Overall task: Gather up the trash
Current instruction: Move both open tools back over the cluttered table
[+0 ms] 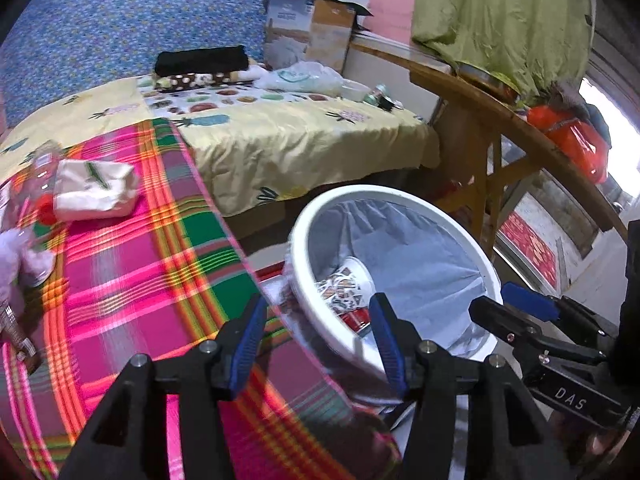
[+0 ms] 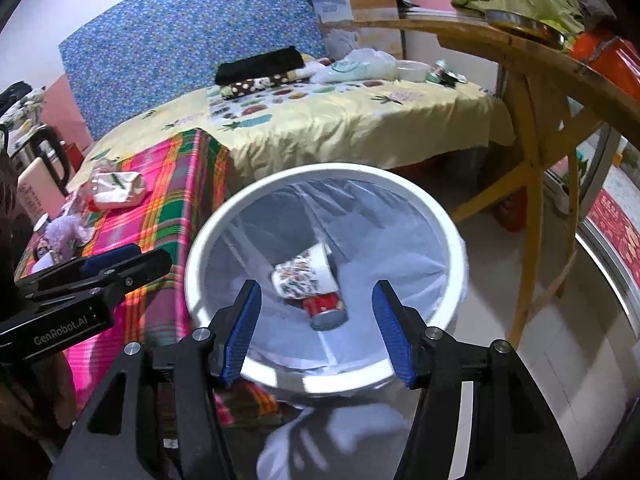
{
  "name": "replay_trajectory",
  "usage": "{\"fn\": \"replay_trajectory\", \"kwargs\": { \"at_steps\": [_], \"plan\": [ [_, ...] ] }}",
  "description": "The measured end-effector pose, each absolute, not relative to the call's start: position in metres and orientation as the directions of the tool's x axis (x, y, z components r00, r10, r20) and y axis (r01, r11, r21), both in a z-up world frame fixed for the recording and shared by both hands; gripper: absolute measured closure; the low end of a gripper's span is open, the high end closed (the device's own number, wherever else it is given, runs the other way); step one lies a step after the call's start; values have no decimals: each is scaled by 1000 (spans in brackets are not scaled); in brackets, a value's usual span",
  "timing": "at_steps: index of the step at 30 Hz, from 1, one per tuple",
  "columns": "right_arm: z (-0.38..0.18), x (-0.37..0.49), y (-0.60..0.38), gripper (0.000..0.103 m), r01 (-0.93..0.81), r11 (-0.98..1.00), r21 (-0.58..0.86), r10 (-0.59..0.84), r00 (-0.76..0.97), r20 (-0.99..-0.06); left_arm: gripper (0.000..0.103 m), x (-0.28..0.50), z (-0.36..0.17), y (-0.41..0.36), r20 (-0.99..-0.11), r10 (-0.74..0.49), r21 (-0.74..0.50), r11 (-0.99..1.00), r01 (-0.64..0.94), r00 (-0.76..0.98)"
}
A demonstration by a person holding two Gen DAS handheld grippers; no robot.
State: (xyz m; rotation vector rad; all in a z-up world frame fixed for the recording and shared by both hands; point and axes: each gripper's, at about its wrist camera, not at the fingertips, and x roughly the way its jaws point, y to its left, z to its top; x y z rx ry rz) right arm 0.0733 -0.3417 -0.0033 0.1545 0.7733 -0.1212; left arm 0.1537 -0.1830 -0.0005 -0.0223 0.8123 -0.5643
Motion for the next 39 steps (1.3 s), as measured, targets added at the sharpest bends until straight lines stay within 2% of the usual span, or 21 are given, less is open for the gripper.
{"fn": "replay_trajectory", "kwargs": {
  "at_steps": [18, 30, 39],
  "plan": [
    [1, 80, -264, 43, -50, 995, 90, 99, 704, -703, 48, 120, -5, -85, -675, -360, -221, 932, 288, 644],
    [0, 81, -226, 43, -165, 980, 113, 195, 676, -710, 48, 102, -13, -32, -670, -228, -170, 974, 153, 706],
    [-3, 88, -192, 43, -273, 954, 121, 275, 645, -713, 48, 102, -18, 14, -684, -153, -178, 983, 40, 713]
  ]
}}
